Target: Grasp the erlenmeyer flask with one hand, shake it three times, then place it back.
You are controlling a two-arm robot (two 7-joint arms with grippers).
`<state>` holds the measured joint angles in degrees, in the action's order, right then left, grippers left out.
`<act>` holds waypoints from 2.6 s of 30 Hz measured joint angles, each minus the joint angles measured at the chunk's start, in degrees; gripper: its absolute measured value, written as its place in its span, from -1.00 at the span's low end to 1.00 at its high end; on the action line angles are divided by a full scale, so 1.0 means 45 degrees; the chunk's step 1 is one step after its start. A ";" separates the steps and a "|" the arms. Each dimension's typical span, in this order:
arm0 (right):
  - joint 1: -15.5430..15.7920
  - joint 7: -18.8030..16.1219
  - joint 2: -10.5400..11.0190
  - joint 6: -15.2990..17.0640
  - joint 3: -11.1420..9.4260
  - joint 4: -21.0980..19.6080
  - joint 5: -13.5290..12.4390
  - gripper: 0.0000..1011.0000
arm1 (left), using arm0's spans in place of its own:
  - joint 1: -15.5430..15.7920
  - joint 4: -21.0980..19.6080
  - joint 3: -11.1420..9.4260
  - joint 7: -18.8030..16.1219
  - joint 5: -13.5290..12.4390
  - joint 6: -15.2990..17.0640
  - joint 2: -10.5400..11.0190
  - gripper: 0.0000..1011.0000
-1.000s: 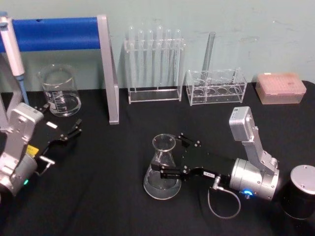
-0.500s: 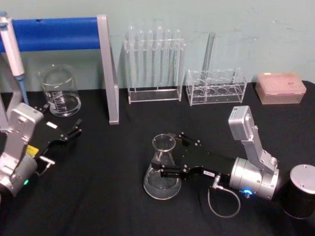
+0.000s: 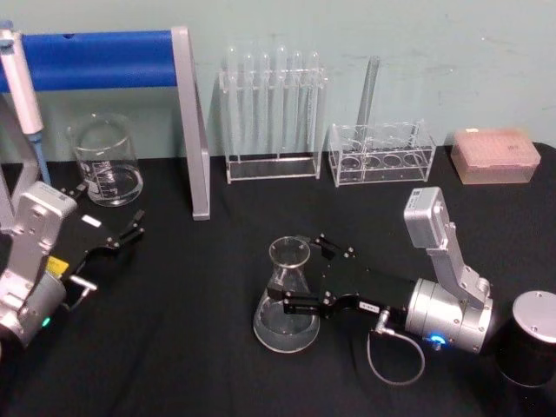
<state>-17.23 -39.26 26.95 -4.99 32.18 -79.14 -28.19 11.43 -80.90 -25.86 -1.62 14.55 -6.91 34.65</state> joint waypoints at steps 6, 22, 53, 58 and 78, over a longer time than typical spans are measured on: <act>0.0002 -0.0005 0.0001 0.0000 -0.0001 -0.0001 -0.0007 0.98 | 0.0000 0.0000 0.0000 -0.0001 0.0000 0.0000 0.0000 0.98; 0.0003 -0.0009 0.0001 0.0000 -0.0001 -0.0001 -0.0009 0.70 | -0.0001 0.0000 0.0001 0.0000 0.0000 0.0000 0.0000 0.98; 0.0003 -0.0009 0.0001 0.0000 0.0001 0.0000 -0.0008 -0.11 | 0.0000 0.0000 0.0000 0.0000 0.0000 0.0000 0.0000 0.98; 0.0004 -0.0008 0.0001 0.0000 0.0001 0.0000 -0.0009 -0.11 | 0.0000 0.0000 0.0001 0.0000 0.0000 0.0000 0.0000 0.98; 0.1591 0.3235 0.0229 0.0733 -0.1811 -0.3702 0.0138 -0.11 | 0.0000 -0.0001 0.0000 0.0000 0.0000 0.0000 0.0000 0.98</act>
<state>-10.07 -24.70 27.98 -1.69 24.03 -95.80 -27.57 11.43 -80.90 -25.86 -1.62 14.55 -6.91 34.65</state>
